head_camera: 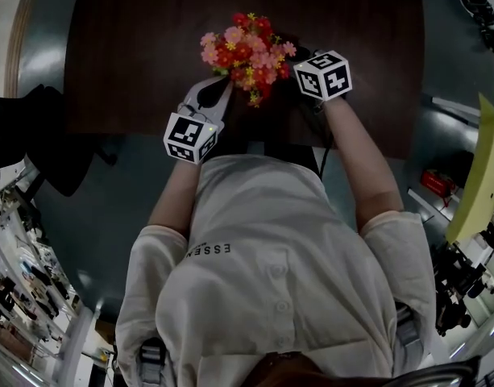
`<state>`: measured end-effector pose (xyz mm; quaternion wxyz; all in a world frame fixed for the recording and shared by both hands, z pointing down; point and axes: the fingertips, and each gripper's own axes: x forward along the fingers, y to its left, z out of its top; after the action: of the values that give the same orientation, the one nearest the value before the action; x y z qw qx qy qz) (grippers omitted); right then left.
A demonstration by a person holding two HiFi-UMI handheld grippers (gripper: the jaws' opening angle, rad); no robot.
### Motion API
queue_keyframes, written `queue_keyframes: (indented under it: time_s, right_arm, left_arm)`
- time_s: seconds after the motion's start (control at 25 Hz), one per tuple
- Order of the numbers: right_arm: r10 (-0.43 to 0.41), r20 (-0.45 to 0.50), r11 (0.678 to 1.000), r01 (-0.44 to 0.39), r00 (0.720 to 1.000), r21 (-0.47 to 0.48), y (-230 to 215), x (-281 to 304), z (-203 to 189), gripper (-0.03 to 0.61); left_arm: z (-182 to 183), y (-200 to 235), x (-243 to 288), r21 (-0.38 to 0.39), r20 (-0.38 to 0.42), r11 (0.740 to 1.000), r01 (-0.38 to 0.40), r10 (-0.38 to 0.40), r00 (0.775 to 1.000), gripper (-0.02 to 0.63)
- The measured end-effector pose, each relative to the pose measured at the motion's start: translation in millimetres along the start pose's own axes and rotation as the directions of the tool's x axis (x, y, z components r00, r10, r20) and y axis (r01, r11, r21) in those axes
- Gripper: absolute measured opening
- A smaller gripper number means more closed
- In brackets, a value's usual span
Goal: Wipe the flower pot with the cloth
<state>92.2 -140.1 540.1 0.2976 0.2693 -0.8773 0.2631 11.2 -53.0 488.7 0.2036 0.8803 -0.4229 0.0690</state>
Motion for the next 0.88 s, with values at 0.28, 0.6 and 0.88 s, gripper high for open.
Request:
queue_keyframes:
  time_s: [0.28,0.6,0.88]
  right_arm:
    - [0.155,-0.019,0.988,-0.154,0.988,0.026,10.8,1.0,-21.6,0.046]
    - [0.157,-0.047,0.985,-0.160,0.987,-0.069,35.4,-15.4,-50.2,0.048]
    - [0.211,-0.108,0.960,-0.227,0.972,-0.163,77.5,-23.8,-79.0,0.048]
  left_arm:
    - [1.0,5.8,-1.2,0.007,0.011,1.000,-0.028,0.027,1.000,0.015]
    - [2.4,6.7,0.0,-0.034,0.001,0.999,-0.005,0.005,1.000,0.015]
    - [2.3,5.9,-0.3,-0.013,-0.010,1.000,0.008,-0.008,1.000,0.015]
